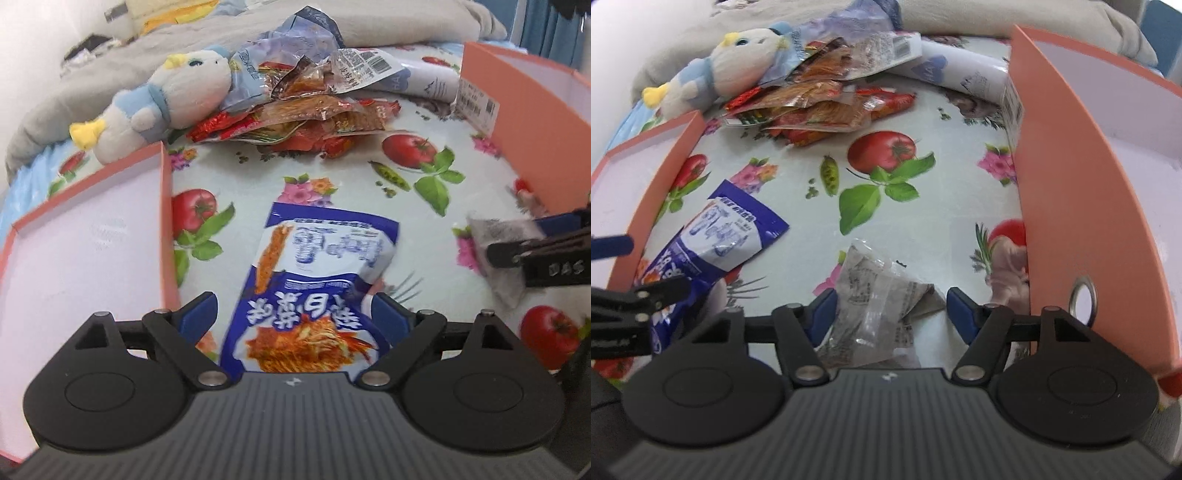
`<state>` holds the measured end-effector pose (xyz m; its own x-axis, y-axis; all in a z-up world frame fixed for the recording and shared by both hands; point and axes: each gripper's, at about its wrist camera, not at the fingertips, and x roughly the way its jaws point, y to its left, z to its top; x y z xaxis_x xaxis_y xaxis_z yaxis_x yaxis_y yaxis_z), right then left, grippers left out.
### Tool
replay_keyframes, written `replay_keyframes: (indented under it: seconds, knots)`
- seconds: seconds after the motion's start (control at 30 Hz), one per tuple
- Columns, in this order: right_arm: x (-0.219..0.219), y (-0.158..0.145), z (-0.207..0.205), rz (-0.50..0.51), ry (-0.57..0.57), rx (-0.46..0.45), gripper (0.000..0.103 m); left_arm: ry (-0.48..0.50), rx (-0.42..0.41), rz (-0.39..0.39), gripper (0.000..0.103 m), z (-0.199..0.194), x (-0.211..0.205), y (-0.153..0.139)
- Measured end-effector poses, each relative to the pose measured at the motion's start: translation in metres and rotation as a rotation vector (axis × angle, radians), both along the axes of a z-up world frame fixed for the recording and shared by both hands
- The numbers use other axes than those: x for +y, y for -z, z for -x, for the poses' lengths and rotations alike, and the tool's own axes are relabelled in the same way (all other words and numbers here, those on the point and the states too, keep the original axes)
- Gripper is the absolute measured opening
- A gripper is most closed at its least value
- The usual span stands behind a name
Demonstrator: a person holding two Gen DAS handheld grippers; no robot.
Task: Organize snacks
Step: 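Lift the blue bag with the left tool while the right tool lifts the clear packet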
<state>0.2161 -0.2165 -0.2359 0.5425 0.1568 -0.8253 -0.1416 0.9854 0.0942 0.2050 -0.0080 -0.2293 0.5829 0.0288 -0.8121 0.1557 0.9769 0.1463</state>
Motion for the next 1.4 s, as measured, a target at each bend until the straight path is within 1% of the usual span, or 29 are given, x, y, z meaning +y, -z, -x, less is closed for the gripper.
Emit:
replay_keyframes:
  seconds: [0.03,0.13,0.23,0.27,0.33,0.5,0.63,0.7,0.77,0.8,0.87,0.9,0.93,0.97,1.03,1.13,1.23,1.4]
  knots:
    - [-0.001,-0.001,0.000,-0.006,0.000,0.000,0.062,-0.001,0.007,-0.009,0.093,-0.001,-0.001,0.002]
    - [0.000,-0.001,0.000,-0.001,-0.017,-0.004,0.061,-0.002,0.021,0.016,0.093,-0.005,0.000,0.007]
    - [-0.002,0.001,0.000,-0.013,-0.022,-0.003,0.062,-0.007,0.017,-0.022,0.093,-0.010,-0.003,0.015]
    - [-0.002,0.001,0.000,-0.015,-0.025,-0.003,0.062,-0.007,0.023,-0.024,0.093,-0.012,-0.002,0.018]
    - [-0.002,0.001,0.000,-0.015,-0.032,-0.006,0.062,-0.017,0.036,-0.005,0.093,-0.016,0.000,0.024]
    - [-0.006,0.005,-0.001,-0.048,-0.053,0.005,0.066,-0.048,0.032,0.036,0.093,-0.021,0.007,0.027]
    - [-0.008,0.007,0.001,-0.055,-0.044,-0.006,0.066,-0.102,0.046,0.114,0.092,-0.025,0.015,0.031]
    - [-0.009,0.008,0.002,-0.060,-0.028,-0.016,0.066,-0.117,0.038,0.120,0.090,-0.023,0.014,0.031]
    - [-0.006,0.008,0.004,-0.042,-0.029,-0.032,0.066,-0.134,0.034,0.126,0.085,-0.021,0.011,0.029]
    - [-0.005,0.008,0.005,-0.039,-0.028,-0.036,0.067,-0.144,0.031,0.131,0.084,-0.019,0.011,0.029]
    - [-0.004,0.009,0.006,-0.039,-0.030,-0.034,0.064,-0.158,0.021,0.138,0.078,-0.016,0.008,0.029]
    - [-0.002,0.008,0.006,-0.029,-0.041,-0.035,0.060,-0.162,0.017,0.142,0.077,-0.014,0.007,0.028]
    - [0.000,0.007,0.006,-0.022,-0.051,-0.033,0.052,-0.166,0.015,0.145,0.074,-0.012,0.006,0.027]
    - [0.001,0.004,0.007,-0.012,-0.050,-0.034,0.050,-0.173,0.014,0.151,0.072,-0.010,0.006,0.026]
    - [0.002,0.001,0.007,-0.004,-0.048,-0.040,0.048,-0.190,0.014,0.163,0.069,-0.007,0.005,0.022]
    - [-0.001,0.000,0.009,-0.019,-0.038,-0.035,0.047,-0.196,0.006,0.173,0.065,-0.002,0.002,0.016]
    - [-0.005,-0.002,0.014,-0.026,-0.026,-0.034,0.047,-0.202,0.001,0.192,0.064,0.002,0.001,0.010]
    - [-0.009,-0.012,0.022,-0.034,-0.029,-0.038,0.046,-0.242,0.000,0.258,0.064,0.010,0.005,0.004]
